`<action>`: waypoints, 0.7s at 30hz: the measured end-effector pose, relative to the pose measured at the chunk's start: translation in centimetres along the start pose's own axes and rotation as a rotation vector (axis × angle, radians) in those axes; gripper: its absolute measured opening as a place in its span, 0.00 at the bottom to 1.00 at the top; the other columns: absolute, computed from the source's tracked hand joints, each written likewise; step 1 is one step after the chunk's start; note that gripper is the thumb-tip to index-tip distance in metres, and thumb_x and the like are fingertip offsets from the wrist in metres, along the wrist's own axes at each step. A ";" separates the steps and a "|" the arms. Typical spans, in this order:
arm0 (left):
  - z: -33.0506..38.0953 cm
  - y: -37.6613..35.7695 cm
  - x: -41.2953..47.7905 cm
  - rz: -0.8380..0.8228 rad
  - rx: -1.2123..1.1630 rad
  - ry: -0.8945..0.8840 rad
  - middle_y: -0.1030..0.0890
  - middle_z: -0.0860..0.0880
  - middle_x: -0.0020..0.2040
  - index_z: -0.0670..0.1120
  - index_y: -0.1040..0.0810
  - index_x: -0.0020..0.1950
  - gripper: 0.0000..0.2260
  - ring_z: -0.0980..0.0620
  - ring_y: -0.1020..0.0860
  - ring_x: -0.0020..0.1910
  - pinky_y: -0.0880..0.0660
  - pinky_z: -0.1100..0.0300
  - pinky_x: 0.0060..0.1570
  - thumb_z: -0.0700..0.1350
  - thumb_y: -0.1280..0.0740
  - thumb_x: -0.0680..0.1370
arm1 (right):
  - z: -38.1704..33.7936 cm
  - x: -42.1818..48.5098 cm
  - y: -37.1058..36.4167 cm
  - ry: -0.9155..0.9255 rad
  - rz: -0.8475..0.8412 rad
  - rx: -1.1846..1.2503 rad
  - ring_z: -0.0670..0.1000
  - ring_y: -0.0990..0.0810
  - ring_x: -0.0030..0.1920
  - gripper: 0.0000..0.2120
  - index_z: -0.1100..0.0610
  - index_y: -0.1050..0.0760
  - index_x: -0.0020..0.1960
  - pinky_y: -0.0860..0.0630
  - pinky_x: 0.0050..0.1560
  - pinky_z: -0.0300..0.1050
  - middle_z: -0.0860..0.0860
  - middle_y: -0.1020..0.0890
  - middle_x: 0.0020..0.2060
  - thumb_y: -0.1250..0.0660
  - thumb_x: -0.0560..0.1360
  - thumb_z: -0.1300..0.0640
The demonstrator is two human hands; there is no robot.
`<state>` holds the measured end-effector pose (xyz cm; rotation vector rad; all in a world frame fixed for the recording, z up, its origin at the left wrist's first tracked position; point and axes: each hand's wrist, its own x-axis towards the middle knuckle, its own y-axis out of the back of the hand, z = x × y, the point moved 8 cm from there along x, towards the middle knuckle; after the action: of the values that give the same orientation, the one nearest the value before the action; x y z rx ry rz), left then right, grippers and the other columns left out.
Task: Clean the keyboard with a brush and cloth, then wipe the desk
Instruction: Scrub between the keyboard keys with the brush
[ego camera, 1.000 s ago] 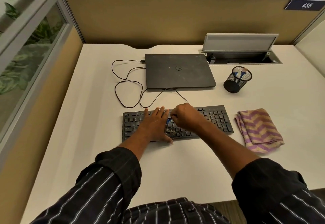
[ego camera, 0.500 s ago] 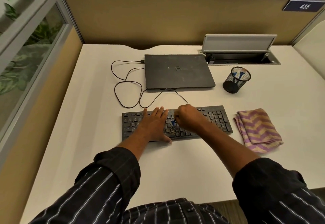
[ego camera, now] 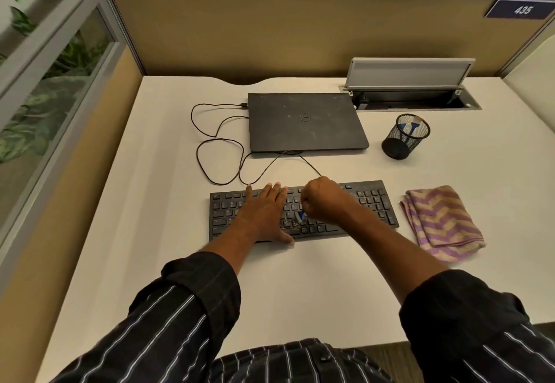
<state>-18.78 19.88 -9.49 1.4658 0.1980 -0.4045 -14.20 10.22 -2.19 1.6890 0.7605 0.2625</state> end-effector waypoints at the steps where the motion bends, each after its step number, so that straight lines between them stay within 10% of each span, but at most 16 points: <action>1: 0.0 0.0 0.0 -0.001 0.001 0.001 0.55 0.45 0.83 0.45 0.59 0.82 0.59 0.45 0.56 0.82 0.55 0.32 0.75 0.74 0.31 0.67 | 0.2 0.1 0.4 -0.009 0.021 0.012 0.51 0.19 0.38 0.07 0.62 0.18 0.45 0.19 0.44 0.48 0.55 0.16 0.40 0.35 0.75 0.62; 21: 0.1 -0.1 0.1 0.000 -0.010 -0.003 0.55 0.44 0.83 0.45 0.59 0.82 0.59 0.44 0.56 0.81 0.56 0.31 0.75 0.74 0.31 0.67 | 0.7 -0.4 0.0 -0.072 -0.019 0.005 0.51 0.20 0.39 0.05 0.62 0.20 0.48 0.20 0.42 0.45 0.56 0.17 0.41 0.33 0.75 0.61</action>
<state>-18.78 19.77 -9.60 1.4554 0.1980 -0.4051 -14.12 9.37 -2.35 1.6859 0.7241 0.1854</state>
